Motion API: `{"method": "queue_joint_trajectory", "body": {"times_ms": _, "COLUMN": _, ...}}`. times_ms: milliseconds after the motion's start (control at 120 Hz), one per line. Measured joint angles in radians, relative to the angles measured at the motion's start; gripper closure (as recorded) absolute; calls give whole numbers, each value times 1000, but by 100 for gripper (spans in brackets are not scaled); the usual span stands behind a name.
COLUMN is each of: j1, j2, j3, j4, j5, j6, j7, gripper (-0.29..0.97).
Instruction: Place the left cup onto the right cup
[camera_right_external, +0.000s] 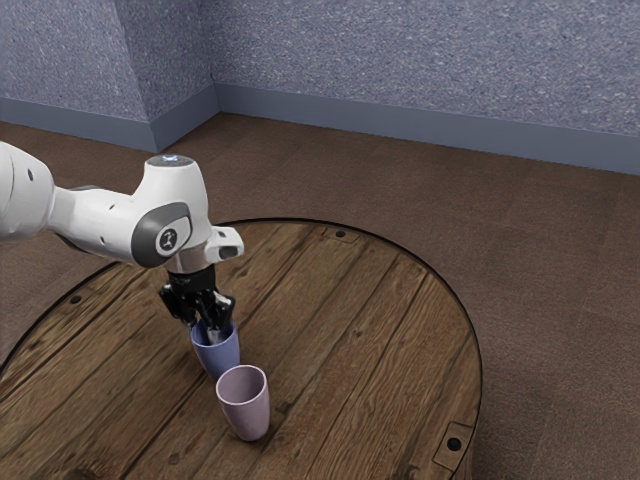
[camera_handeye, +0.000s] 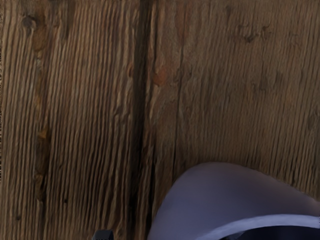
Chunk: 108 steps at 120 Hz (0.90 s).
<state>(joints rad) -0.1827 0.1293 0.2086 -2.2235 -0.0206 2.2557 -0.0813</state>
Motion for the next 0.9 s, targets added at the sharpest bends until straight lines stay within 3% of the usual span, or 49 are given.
{"method": "queue_joint_trajectory", "body": {"times_ms": 158, "j1": 0, "j2": 0, "j3": 0, "j4": 2, "j5": 1, "j6": 2, "j7": -8, "gripper": 71}}
{"method": "queue_joint_trajectory", "body": {"times_ms": 392, "j1": 0, "j2": -2, "j3": 0, "j4": 28, "j5": 6, "j6": -7, "j7": -20, "gripper": 76}}
{"method": "queue_joint_trajectory", "body": {"times_ms": 900, "j1": 2, "j2": -21, "j3": -2, "j4": 327, "j5": 24, "j6": -276, "j7": -39, "gripper": 78}}
